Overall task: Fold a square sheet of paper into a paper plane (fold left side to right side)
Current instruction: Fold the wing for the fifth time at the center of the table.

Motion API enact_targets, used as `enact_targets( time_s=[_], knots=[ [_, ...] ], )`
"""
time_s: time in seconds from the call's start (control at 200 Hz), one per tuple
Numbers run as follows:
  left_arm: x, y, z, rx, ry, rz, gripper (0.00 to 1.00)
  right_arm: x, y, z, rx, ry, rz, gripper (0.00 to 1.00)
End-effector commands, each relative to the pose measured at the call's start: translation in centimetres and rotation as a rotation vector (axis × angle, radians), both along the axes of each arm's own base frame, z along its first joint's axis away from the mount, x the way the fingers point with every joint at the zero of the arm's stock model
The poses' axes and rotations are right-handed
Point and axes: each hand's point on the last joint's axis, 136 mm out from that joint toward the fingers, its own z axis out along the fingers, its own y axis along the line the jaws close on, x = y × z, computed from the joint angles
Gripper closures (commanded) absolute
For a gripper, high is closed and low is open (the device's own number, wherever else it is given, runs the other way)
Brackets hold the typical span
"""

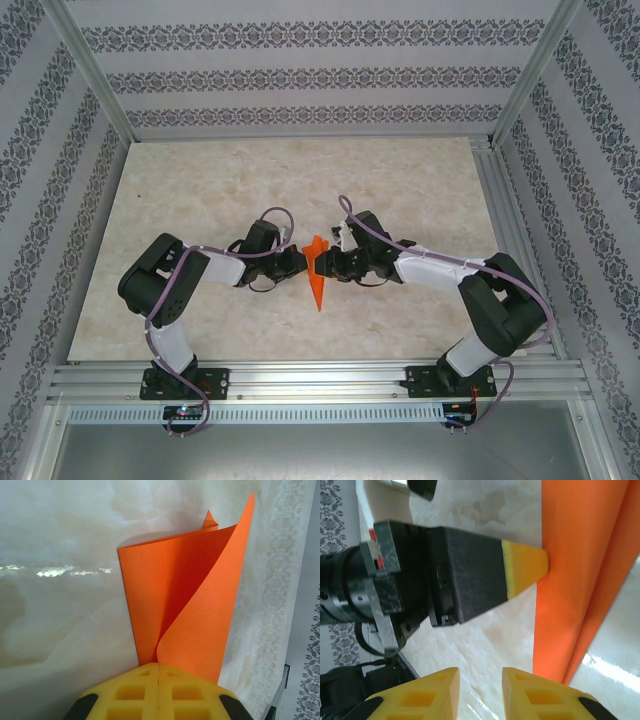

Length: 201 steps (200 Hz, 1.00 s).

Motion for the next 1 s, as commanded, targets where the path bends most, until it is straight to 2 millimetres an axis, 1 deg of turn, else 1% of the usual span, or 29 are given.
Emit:
enact_targets(
  time_s=[0.0,0.18,0.315,0.52,0.999],
  knots=[
    [-0.5,3.7,-4.4,0.163,0.079,0.080,1.00,1.4,0.3,-0.5,-0.024,-0.033,-0.010,0.71],
    [-0.4,3.6,-4.2,0.159,0.075,0.078,1.00,2.6,0.7,-2.0,-0.038,-0.018,-0.030,0.71],
    [-0.2,3.4,-4.1,0.157,0.076,0.072,1.00,3.1,1.1,-2.8,-0.038,-0.002,-0.034,0.72],
    [-0.2,3.4,-4.1,0.160,0.077,0.072,1.00,3.1,0.7,-4.4,-0.075,0.017,-0.038,0.72],
    [0.0,3.5,-4.5,0.168,0.089,0.085,1.00,3.0,0.9,-6.1,-0.068,0.041,-0.049,0.72]
  ],
)
